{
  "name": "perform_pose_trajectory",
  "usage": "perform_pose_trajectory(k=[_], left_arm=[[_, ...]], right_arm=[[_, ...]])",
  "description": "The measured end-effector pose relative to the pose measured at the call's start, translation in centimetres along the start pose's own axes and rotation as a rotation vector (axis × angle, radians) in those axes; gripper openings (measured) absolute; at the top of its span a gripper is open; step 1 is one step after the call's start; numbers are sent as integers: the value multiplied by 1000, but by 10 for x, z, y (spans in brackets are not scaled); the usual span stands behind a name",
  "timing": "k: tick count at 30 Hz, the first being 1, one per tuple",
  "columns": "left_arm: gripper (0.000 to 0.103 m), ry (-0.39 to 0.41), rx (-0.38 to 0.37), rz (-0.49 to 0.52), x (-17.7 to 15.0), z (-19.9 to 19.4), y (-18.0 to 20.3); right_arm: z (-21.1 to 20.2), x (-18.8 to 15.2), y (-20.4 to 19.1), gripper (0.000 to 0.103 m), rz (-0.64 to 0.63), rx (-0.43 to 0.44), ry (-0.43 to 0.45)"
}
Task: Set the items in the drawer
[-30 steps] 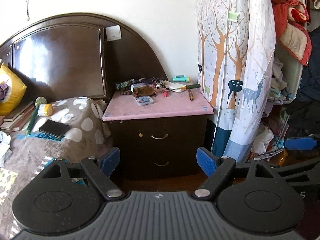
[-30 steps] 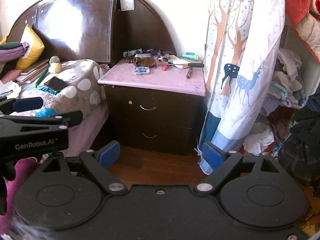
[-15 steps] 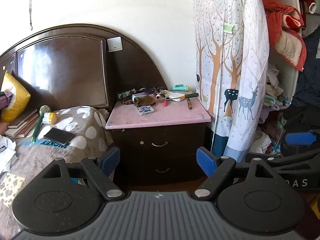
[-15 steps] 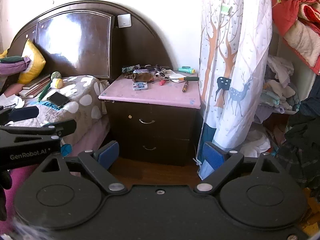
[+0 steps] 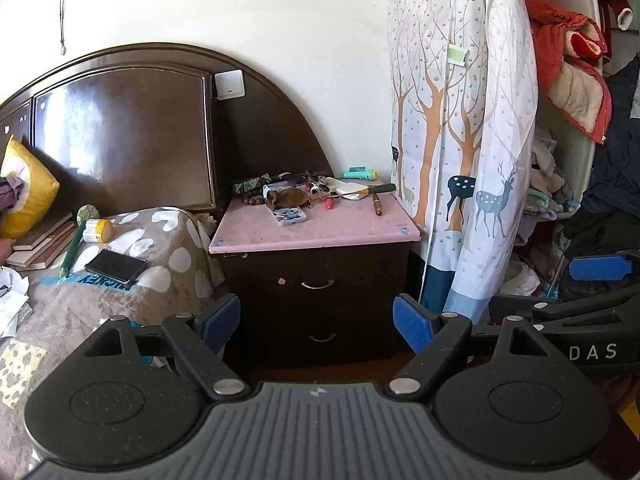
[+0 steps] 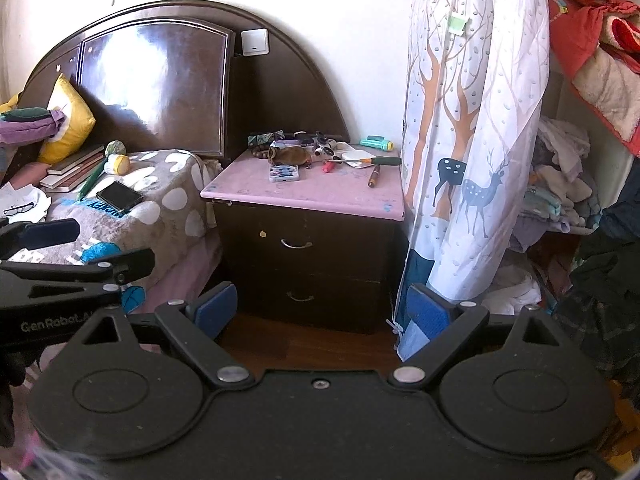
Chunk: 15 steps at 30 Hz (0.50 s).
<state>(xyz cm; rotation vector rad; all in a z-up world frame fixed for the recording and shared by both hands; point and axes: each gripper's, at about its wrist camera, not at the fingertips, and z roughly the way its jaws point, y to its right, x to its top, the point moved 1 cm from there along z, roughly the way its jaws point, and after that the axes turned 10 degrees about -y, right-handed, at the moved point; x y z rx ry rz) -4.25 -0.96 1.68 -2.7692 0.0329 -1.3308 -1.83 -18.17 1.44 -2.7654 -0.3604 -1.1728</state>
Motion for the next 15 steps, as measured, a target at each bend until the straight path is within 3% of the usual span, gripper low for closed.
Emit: perform_pose_trajectory(k=[15], left_arm=[[84, -20, -17, -21, -3, 12, -10]], right_arm=[[8, 1, -7, 94, -9, -11, -13]])
